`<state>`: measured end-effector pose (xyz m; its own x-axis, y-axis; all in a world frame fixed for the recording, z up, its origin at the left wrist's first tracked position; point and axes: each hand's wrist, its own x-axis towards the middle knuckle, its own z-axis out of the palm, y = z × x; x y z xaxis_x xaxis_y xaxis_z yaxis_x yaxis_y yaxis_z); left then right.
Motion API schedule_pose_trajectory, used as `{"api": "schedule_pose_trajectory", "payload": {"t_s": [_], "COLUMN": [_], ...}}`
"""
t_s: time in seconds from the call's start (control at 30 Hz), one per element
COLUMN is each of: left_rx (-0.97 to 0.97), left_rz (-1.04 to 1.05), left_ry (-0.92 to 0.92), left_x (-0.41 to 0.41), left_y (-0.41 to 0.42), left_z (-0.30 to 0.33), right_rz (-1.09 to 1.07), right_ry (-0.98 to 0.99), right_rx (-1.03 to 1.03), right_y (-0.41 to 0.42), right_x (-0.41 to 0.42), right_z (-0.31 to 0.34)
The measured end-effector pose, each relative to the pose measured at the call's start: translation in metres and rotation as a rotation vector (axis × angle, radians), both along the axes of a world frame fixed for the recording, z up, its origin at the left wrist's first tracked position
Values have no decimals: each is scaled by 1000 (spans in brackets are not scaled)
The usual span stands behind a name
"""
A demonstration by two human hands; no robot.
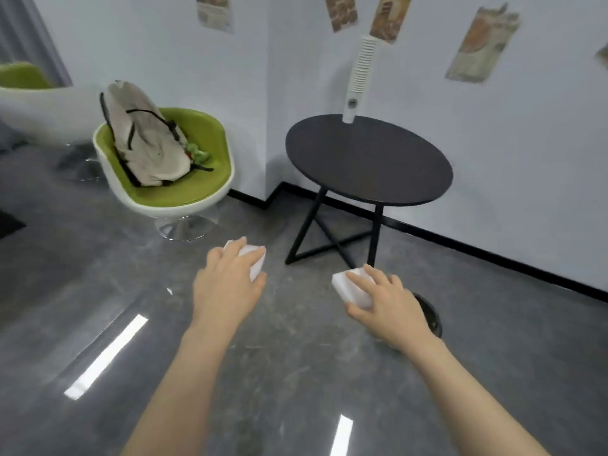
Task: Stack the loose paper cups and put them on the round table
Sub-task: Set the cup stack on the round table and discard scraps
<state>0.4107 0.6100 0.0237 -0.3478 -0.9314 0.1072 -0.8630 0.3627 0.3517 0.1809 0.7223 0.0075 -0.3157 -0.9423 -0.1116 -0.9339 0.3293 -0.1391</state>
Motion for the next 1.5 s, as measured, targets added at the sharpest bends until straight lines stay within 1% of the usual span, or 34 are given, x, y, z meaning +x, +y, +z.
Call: {"api": "schedule_pose_trajectory", "payload": {"t_s": [0.07, 0.13, 0.27, 0.43, 0.6, 0.77, 0.87, 0.97, 1.1, 1.2, 1.27, 1.5], "left_rx": [1, 9, 63, 83, 83, 122, 97, 107, 162, 219, 230, 239], "left_rz": [-84, -204, -410, -605, -729, -730, -734, -764, -847, -933, -981, -1032], "left_ry": [-18, -46, -75, -102, -123, -171, -191, -199, -274, -369, -417, -518], "left_x": [-19, -49, -116, -211, -320, -435, -499, -559, -615, -641, -657, -704], "left_y": [-19, -40, -52, -56, -63, -77, -87, -98, -109, -112, -116, -125], "left_z": [-2, -10, -28, -53, -86, -131, -165, -206, -285, -354, -400, -538], "right_rz": [-95, -238, -479, -658, -713, -662, -608, -586, -608, -603, -608, -617], "right_ry": [-17, -26, -37, -48, -72, -104, -88, -92, -191, -279, -300, -334], "right_rx": [-2, -6, 30, 69, 64, 145, 175, 196, 225, 266, 273, 320], "right_y": [3, 9, 45, 69, 60, 32, 12, -12, -41, -59, -68, -78], "right_x": [-13, -29, -59, -115, -197, -301, -358, -411, -461, -488, -502, -531], "right_z": [-1, -7, -28, -51, -84, -127, -160, -200, -279, -349, -395, -539]}}
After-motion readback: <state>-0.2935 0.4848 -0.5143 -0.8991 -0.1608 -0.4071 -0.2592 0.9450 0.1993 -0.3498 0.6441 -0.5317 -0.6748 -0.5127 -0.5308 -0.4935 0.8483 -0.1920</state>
